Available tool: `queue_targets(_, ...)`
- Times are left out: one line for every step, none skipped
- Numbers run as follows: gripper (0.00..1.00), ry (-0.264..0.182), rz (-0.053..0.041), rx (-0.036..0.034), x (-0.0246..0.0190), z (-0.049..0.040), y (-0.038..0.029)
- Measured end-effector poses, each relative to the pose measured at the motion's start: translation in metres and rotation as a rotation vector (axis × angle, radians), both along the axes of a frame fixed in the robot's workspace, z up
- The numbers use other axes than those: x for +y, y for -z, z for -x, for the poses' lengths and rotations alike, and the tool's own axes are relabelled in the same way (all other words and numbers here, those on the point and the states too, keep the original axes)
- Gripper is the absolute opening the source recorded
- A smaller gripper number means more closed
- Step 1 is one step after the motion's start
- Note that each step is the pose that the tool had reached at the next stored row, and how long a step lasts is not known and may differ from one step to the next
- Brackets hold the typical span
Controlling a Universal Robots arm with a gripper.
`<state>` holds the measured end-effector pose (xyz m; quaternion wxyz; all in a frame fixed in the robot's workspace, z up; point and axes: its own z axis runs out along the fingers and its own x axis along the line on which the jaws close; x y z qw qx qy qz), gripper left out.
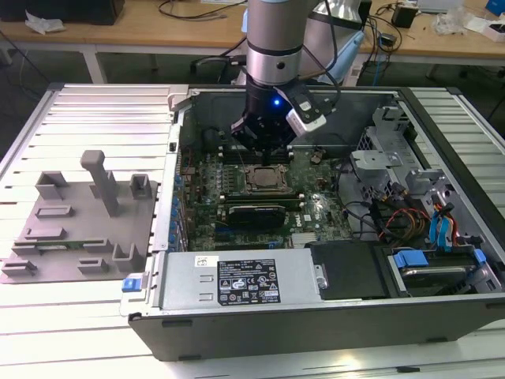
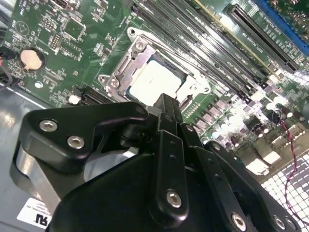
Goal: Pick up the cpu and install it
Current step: 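Install the first cpu locking lever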
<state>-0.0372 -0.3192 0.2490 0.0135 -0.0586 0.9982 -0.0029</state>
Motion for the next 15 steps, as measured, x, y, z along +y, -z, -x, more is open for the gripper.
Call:
queue_targets(0.11, 0.000, 0.0001, 0.0000, 0.0000, 0.0024, -0.0001)
queue_targets(0.11, 0.000, -0.0001, 0.0000, 0.0000, 0.0105, 0.0000)
queue_targets(0.11, 0.000, -0.0003, 0.0000, 0.0000, 0.0186, 0.0000)
queue_targets(0.11, 0.000, -0.0003, 0.0000, 0.0000, 0.0221, 0.0000)
queue_targets(0.11, 0.000, -0.0003, 0.0000, 0.0000, 0.0247, 0.0000)
queue_targets(0.11, 0.000, -0.0003, 0.0000, 0.0000, 0.0300, 0.0000)
queue_targets(0.11, 0.000, -0.0003, 0.0000, 0.0000, 0.0325, 0.0000)
queue_targets(0.11, 0.000, -0.0003, 0.0000, 0.0000, 0.0352, 0.0000)
queue_targets(0.11, 0.000, -0.0004, -0.0001, 0.0000, 0.0374, 0.0000)
queue_targets(0.11, 0.000, -0.0009, 0.0000, 0.0000, 0.0390, 0.0000)
queue_targets(0.11, 0.000, -0.0071, 0.0000, 0.0000, 0.0409, 0.0000)
queue_targets(0.11, 0.000, -0.0268, 0.0000, 0.0000, 0.0426, 0.0000)
queue_targets(0.11, 0.000, -0.0321, -0.0001, 0.0000, 0.0440, 0.0001)
queue_targets(0.11, 0.000, -0.0322, -0.0001, 0.0000, 0.0440, 0.0001)
queue_targets(0.11, 0.000, -0.0322, 0.0000, 0.0000, 0.0440, 0.0000)
